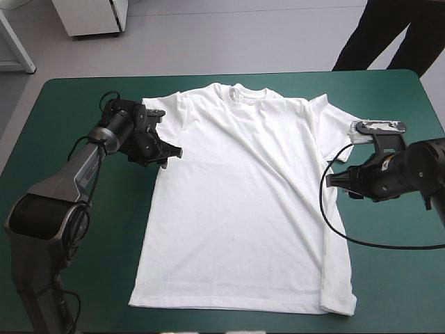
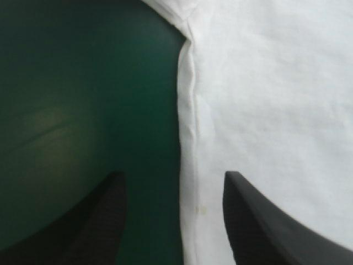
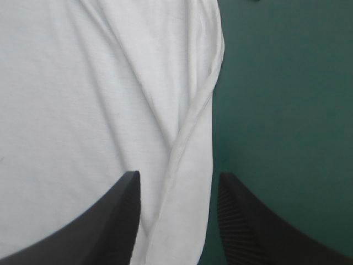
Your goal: Fold the cloth
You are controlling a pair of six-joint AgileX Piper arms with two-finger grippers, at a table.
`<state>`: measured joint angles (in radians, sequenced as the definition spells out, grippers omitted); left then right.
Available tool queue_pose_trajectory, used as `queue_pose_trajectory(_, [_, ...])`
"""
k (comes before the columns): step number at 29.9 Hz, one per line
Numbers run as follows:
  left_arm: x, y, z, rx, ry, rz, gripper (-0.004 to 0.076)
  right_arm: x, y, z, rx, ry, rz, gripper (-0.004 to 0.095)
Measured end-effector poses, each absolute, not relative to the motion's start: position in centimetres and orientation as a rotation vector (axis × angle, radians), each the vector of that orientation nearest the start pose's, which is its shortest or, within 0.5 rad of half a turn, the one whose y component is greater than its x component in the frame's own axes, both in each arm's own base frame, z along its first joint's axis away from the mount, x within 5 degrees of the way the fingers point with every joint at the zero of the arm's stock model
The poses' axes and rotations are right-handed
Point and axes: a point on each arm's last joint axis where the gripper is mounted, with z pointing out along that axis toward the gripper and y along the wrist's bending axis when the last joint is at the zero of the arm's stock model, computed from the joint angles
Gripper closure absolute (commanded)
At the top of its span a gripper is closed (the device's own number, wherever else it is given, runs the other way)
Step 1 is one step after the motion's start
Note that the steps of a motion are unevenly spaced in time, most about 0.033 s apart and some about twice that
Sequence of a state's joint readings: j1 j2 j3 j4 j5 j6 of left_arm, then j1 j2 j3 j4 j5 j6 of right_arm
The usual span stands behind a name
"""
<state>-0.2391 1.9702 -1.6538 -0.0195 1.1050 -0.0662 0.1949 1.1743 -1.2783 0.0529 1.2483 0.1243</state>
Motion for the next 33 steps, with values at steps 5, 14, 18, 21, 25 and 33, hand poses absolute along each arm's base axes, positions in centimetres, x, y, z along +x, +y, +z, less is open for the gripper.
queue_pose_trajectory(5, [41.0,-10.3,23.0,0.251,2.913,-0.074,0.039,20.8,4.6,38.8,-0.087,2.636,0.181,0.0535])
queue_pose_trajectory(14, [41.2,-12.2,21.8,0.34,2.904,-0.073,0.0674,20.8,4.5,38.8,-0.088,2.635,0.171,0.0534])
queue_pose_trajectory(18, [41.2,-12.5,21.8,0.344,2.9,-0.08,0.0746,21.1,4.6,38.8,-0.086,2.627,0.172,0.0534])
queue_pose_trajectory(21, [41.2,-12.5,21.8,0.344,2.897,-0.08,0.0746,22.4,4.8,38.2,-0.082,2.629,0.171,0.0521])
queue_pose_trajectory(25, [41.2,-12.5,21.9,0.344,2.897,-0.081,0.0746,25.6,5.3,36.5,-0.142,2.676,0.15,0.0501])
queue_pose_trajectory(33, [41.2,-12.5,21.9,0.349,2.896,-0.084,0.0746,33.0,6.0,31.8,-0.128,2.804,0.129,0.0501])
